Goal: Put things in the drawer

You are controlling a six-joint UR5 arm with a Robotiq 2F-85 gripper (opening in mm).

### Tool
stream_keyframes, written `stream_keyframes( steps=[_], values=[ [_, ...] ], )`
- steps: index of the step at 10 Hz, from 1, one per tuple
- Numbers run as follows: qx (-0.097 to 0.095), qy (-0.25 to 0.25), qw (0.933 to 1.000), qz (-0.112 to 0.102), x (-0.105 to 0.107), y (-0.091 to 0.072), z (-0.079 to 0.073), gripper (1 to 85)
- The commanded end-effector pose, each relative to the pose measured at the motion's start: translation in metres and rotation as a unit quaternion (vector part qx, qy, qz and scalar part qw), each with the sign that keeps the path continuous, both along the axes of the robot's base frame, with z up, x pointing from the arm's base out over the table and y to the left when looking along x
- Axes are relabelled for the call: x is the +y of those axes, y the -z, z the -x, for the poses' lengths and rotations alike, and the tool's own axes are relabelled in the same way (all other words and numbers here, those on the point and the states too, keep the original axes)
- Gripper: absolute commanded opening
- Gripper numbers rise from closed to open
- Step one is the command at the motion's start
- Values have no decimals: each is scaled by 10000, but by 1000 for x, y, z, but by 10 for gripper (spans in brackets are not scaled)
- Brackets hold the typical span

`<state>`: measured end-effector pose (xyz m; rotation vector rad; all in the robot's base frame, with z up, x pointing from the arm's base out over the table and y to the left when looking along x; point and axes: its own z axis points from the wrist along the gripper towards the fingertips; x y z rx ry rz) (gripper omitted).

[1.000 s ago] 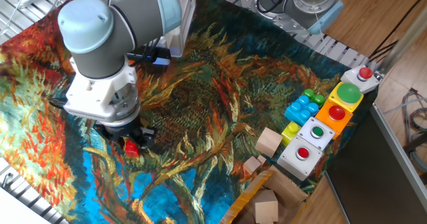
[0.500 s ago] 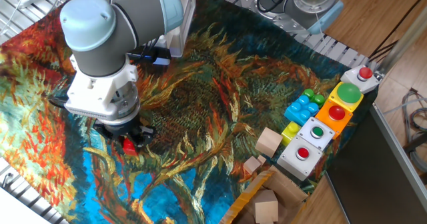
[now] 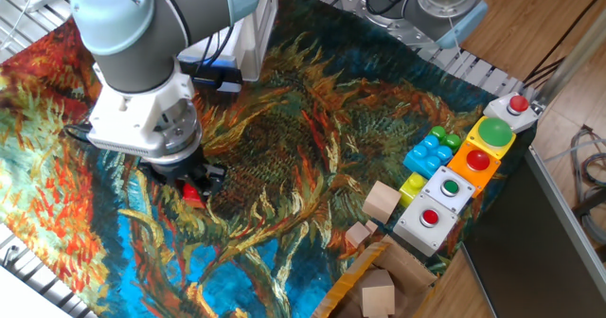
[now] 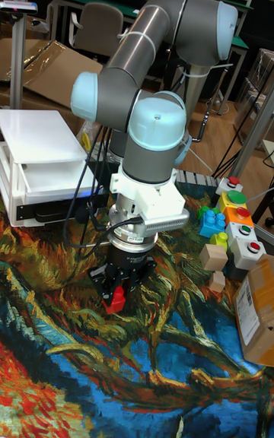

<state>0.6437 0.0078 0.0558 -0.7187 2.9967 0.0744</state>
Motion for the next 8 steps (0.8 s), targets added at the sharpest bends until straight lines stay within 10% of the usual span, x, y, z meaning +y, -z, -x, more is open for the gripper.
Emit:
stream_keyframes(
  steps=[1,5,8],
  values=[
    [-201,5,9998,-94,4,-6,-10,13],
    [-280,-99,9992,267,-21,4,-15,13],
    [-36,-167,9995,275,-25,-42,15,13]
  ],
)
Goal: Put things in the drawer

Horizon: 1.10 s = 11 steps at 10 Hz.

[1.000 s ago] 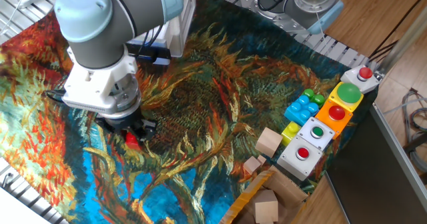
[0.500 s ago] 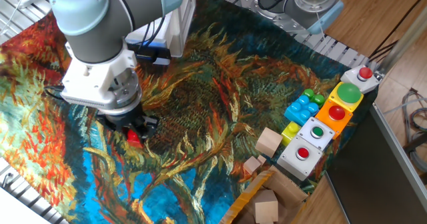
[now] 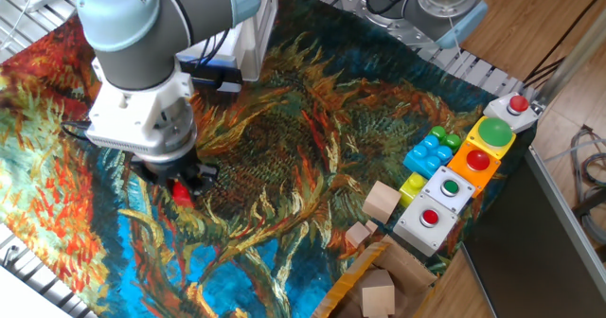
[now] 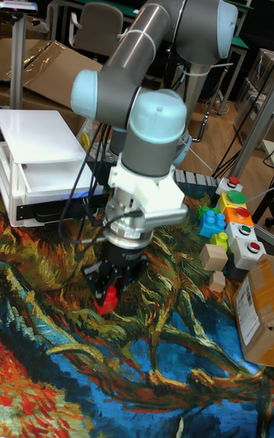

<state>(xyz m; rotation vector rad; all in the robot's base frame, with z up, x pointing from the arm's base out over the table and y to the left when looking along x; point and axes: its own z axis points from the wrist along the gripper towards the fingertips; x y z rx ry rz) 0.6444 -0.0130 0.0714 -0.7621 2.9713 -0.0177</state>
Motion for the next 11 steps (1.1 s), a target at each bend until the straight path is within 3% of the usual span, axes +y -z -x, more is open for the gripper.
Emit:
stream_keyframes(
  steps=[1,2,3,5,6,8,9,11],
  values=[
    [173,-33,9998,40,-6,-45,26,13],
    [181,-18,9998,0,-3,-56,32,13],
    [158,28,9999,-18,-2,-56,31,13],
    [-34,-71,10000,-26,-2,-57,21,13],
    [-121,-123,9997,-189,7,-57,17,13],
    [-296,-214,9993,-46,0,-56,7,13],
    [-341,-169,9993,-12,-4,-53,9,13],
    [-188,-131,9997,-49,-5,-90,38,13]
  ],
)
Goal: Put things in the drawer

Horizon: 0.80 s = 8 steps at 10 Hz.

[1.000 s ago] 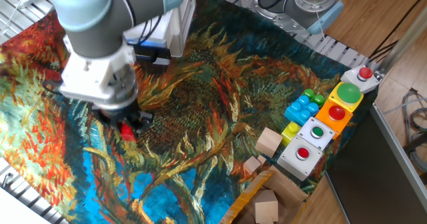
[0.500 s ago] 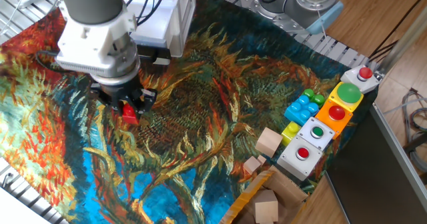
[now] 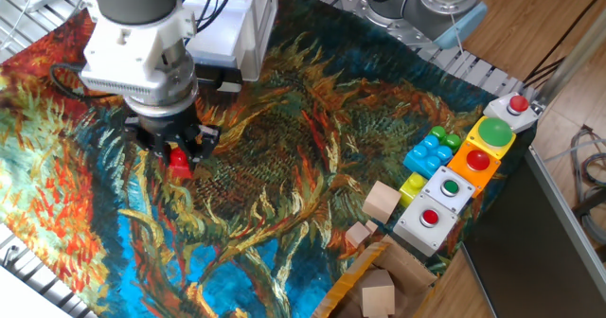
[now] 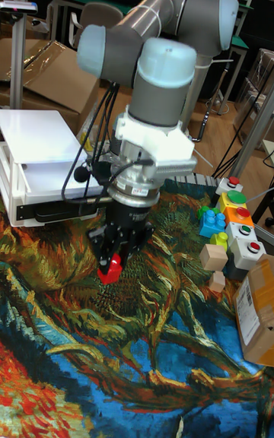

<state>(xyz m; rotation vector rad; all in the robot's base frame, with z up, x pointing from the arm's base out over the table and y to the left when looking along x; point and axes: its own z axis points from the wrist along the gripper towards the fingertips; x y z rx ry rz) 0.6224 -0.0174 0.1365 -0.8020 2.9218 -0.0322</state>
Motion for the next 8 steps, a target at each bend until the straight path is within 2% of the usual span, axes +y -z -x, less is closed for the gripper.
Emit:
stream_keyframes(
  steps=[1,3,5,6,7,8],
  values=[
    [107,72,9999,-60,-1,-41,31,13],
    [140,154,9996,-191,5,-41,33,13],
    [17,172,9998,-141,2,-42,26,13],
    [18,202,9996,-191,6,-38,25,13],
    [135,268,9993,-219,1,-37,34,13],
    [320,319,9987,-218,-10,-45,54,13]
  ],
)
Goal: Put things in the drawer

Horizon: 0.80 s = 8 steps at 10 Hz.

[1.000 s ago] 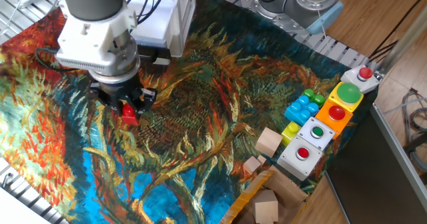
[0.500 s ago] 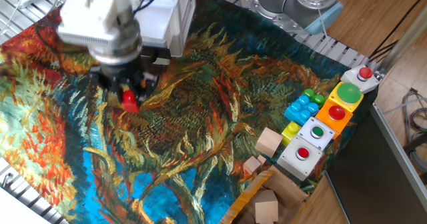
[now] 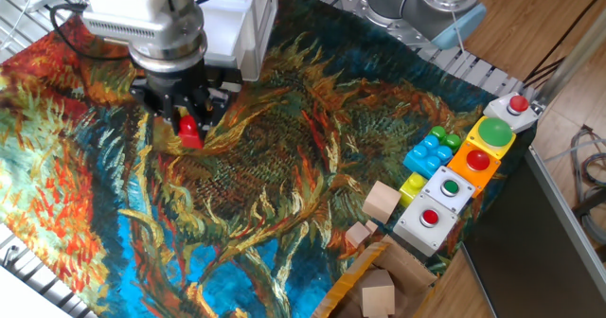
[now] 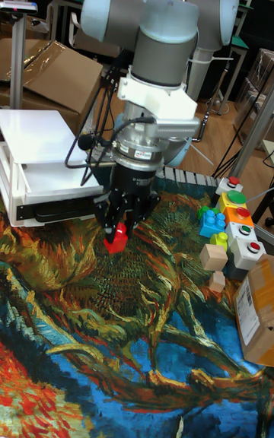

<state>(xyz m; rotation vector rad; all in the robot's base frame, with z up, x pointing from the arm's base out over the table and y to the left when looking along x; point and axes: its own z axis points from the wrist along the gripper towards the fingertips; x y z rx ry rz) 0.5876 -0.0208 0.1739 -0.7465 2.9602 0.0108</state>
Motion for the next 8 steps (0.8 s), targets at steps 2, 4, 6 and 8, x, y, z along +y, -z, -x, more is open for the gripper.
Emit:
stream_keyframes(
  steps=[2,4,6,8],
  values=[
    [423,86,9990,-106,-32,-32,54,13],
    [338,33,9993,-173,-28,-32,49,13],
    [167,176,9995,-222,-26,-32,40,13],
    [221,214,9994,-131,-29,-33,46,13]
  ],
)
